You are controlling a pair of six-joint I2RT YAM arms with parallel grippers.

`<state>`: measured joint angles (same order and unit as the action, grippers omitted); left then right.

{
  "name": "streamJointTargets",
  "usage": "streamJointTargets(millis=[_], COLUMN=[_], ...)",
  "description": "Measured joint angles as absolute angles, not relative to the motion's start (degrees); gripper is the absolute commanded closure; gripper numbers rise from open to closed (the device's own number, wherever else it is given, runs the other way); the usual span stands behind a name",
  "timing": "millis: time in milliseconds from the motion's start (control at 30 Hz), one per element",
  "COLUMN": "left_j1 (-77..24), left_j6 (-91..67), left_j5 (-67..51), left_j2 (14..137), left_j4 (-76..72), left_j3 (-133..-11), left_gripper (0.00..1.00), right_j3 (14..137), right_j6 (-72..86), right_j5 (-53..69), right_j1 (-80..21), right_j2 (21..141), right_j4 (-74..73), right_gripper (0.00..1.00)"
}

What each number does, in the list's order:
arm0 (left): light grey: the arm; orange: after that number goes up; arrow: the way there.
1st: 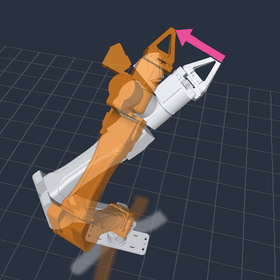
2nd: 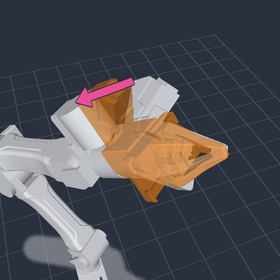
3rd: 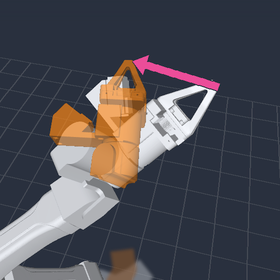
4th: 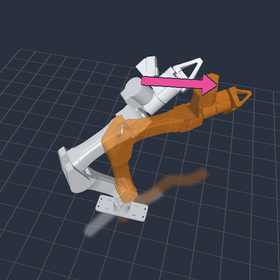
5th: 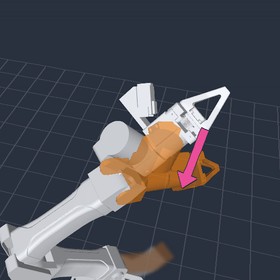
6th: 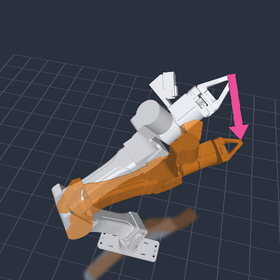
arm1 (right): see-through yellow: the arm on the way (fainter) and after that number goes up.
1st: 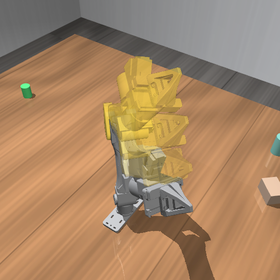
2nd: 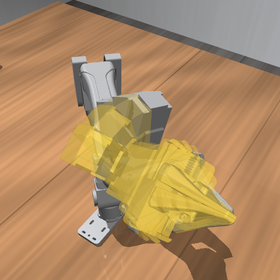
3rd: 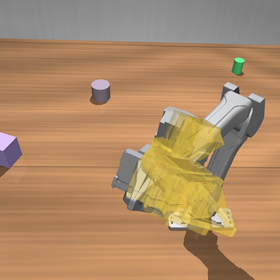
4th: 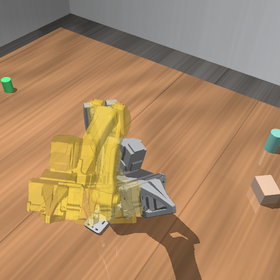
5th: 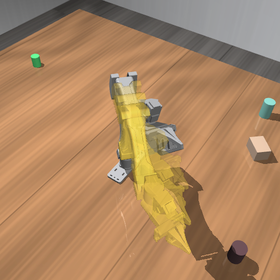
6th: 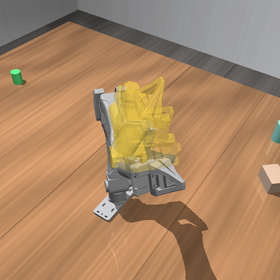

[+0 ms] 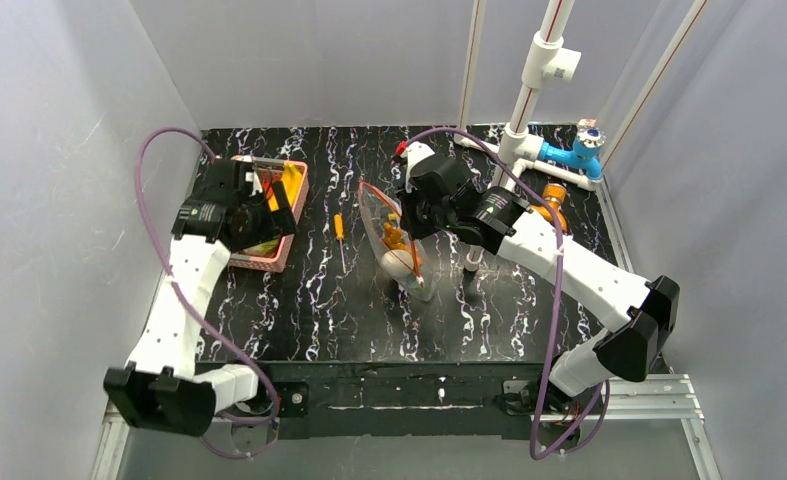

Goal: Place the food in the zip-top bag and seal the zipper
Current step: Pick up the fake fruit from the bin.

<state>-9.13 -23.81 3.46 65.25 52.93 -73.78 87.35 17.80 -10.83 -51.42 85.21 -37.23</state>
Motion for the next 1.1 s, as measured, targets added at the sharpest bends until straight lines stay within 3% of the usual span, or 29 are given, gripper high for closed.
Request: streamJointTargets(millis=[333, 800, 1100], left_j1=[-6.9, 16.73, 18.59], left_j6=[-17.93, -18.22, -21.1], left_j5=[3.79, -2.63, -11.4], left_j2=[80.99, 74.7, 78.52], left_j4=[49.25, 46.85, 41.06], left_j3=[-79.13, -70.81, -66.57], left_gripper=[0.16, 0.14, 0.2], right_j3=[87.35, 87.31, 87.22], right_j6=[17.76, 17.78, 17.78], right_j5=[-10.35, -8.6, -7.22], right_j1=[-51.42, -51.42, -51.42], right_j2=[85.06, 85.01, 84.55], right_j4=[-37.21, -36.8, -35.86], right_gripper=[0.99, 0.99, 0.99])
